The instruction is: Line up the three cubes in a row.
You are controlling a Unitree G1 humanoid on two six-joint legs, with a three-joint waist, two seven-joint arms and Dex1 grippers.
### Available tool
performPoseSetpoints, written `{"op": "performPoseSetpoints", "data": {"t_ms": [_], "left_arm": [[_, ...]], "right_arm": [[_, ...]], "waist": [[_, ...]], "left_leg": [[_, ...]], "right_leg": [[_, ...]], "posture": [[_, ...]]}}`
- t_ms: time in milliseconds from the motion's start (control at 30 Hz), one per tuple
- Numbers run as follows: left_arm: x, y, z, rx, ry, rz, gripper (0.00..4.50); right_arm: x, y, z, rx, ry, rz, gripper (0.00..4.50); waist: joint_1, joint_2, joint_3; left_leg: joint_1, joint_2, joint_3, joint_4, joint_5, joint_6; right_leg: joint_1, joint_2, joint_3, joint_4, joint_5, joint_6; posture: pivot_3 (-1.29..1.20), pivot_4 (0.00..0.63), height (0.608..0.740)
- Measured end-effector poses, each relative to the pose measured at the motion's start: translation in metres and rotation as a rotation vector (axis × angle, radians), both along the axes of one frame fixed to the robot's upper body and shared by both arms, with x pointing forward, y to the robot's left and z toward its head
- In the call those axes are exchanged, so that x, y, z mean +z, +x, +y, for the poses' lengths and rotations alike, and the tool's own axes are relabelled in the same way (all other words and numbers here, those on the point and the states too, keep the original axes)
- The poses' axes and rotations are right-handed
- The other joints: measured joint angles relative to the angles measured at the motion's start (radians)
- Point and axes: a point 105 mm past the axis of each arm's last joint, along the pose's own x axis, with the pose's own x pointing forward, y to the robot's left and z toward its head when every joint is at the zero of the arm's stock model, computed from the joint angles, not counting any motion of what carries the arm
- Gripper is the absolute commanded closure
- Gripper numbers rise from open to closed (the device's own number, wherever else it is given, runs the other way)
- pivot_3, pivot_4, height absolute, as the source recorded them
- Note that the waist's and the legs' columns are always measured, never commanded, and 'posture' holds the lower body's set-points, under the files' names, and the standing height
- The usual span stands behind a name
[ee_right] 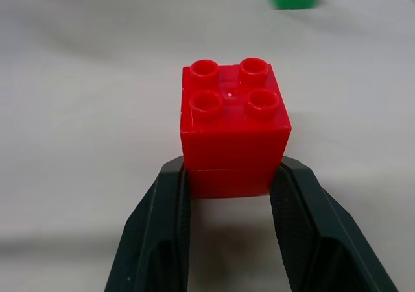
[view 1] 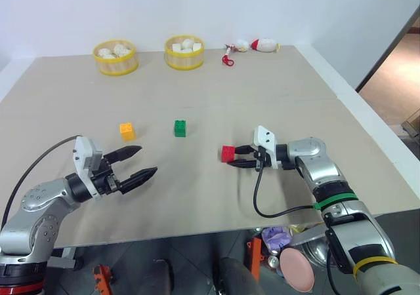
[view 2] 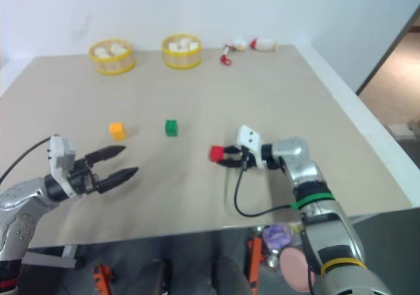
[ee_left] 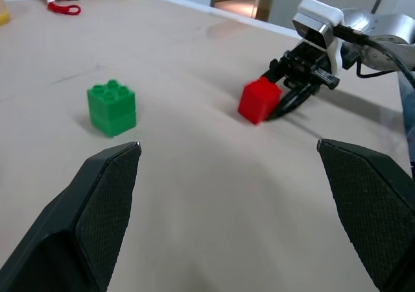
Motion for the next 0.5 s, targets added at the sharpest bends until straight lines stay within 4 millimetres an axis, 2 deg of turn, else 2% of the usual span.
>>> {"op": "performPoseSetpoints", "data": {"t_ms": [200,500], "left_arm": [[-0.0001,-0.0013,-0.0031,-0.027,-0.009,0.013,0.0],[-0.0017,-0.0072,-0.0051,-0.023,-0.017,0.032,0.0]], "right_arm": [[0.0005,0.0035,0.008,0.069,-0.038,0.02,3.32],[-0.0015,0.0051,0.0096,0.119,-0.07,0.058,3.32]], "waist": [[-0.002,-0.001,0.0],[-0.002,-0.003,-0.001]], "left_leg": [[0.002,0.001,0.001,-0.001,0.0,0.0],[0.005,0.002,0.001,-0.005,0.0,0.0]], "right_leg": [[0.0,0.001,0.001,0.0,0.0,-0.001],[0.002,0.002,0.002,0.0,-0.001,-0.003]], "posture": [[0.0,0.15,0.74],[0.0,0.15,0.74]]}}
